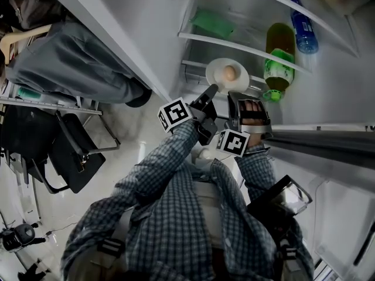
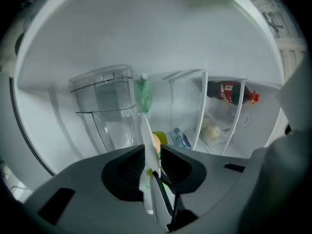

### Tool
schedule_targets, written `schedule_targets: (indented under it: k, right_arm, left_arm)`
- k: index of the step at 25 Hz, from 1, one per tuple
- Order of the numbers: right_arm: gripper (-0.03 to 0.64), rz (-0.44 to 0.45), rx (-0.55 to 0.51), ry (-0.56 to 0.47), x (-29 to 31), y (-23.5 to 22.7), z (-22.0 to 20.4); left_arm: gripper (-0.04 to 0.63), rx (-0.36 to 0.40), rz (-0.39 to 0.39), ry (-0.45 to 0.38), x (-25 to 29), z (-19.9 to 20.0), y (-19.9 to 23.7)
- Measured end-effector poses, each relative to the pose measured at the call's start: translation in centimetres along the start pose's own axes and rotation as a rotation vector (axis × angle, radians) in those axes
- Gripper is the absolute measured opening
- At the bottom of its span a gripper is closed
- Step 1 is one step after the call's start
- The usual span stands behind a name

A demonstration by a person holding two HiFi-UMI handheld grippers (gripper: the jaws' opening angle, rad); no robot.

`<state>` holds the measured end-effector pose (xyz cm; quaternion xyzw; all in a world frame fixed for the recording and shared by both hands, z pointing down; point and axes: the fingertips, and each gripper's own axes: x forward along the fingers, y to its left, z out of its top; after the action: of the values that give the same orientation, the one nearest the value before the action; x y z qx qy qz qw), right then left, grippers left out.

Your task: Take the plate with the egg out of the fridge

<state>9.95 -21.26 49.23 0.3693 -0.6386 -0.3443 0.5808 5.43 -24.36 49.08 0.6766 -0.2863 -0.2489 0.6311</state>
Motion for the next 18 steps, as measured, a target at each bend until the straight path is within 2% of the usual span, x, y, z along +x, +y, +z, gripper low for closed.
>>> schedule_targets:
  k: [5,12,18]
  right_arm:
    - [0.017,0.002,-0.017,-0.003,-0.2,0.4,0.0]
    - [0.018,0.002,-0.044,-0.010,-0.4,1.0,0.0]
    - [0.018,0.009,-0.048,-0.013,-0.5,1.5,0.0]
  left_arm:
    - [0.081,-0.039,0.012,-0.015,0.4,0.2,0.7]
    - [0.080,-0.100,-0.022,-0.020,0.6,0.0,0.9]
    - [0.048,-0.112,-0.004,-0.026,0.5,-0.2,1.4]
